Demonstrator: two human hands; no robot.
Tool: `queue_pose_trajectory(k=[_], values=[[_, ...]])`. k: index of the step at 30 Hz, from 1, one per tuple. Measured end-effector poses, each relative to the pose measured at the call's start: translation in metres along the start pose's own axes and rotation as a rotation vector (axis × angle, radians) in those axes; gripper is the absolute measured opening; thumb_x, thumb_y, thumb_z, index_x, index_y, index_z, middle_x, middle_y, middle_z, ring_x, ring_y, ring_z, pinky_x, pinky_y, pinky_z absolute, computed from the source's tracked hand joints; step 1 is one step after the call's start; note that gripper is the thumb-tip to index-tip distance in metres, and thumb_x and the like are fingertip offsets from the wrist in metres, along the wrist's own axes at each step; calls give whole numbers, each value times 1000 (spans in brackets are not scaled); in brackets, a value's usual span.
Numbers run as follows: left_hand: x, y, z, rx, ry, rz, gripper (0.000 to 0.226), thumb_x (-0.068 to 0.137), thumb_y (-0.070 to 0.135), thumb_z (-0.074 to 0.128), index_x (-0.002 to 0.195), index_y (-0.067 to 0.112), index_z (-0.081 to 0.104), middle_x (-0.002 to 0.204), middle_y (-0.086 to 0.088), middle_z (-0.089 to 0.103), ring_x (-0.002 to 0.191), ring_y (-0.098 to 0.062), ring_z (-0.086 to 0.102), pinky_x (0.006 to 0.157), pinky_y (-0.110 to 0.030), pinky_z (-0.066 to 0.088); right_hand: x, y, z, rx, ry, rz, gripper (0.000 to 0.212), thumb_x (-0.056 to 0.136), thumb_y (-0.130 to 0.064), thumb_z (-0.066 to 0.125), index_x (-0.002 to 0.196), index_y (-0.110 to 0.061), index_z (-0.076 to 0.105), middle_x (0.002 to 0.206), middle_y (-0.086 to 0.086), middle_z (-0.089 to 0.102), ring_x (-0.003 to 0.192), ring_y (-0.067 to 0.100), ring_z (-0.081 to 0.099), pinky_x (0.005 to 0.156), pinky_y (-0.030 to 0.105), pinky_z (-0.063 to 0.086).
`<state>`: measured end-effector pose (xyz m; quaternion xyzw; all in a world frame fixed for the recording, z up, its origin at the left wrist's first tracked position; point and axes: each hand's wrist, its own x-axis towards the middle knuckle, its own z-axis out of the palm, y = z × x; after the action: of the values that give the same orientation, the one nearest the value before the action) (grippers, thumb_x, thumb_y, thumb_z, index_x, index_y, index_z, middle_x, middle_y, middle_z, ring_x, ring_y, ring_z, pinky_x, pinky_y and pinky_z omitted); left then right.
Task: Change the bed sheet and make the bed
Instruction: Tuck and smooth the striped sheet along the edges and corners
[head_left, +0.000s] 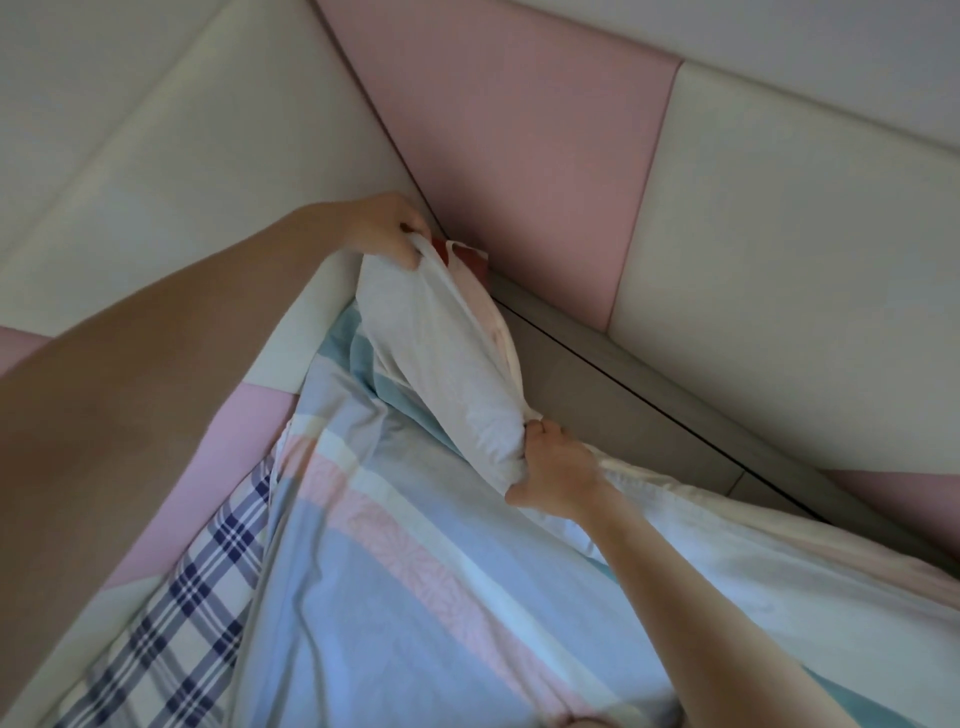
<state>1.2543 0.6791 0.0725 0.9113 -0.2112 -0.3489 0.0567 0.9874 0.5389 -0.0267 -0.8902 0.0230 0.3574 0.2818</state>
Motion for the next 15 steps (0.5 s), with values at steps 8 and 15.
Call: queue_pose_trajectory(k=[8,15], values=[[-1,19,-21,106,42,171,25,79,15,69,64,13,50,62,5,45,59,-10,41,55,-26,31,-5,-3,8,-44,24,-18,81,76,-36,70,139,-7,28,137,9,35,125,28,38,97,36,43],[10,22,3,381,379,324,34,85,33,66,70,13,43,75,-8,52,74,-28,51,66,-31,30,-9,-1,8,-9,45,-44,79,76,-33,68,139,-6,29,138,9,36,126,27,37,98,35,41]])
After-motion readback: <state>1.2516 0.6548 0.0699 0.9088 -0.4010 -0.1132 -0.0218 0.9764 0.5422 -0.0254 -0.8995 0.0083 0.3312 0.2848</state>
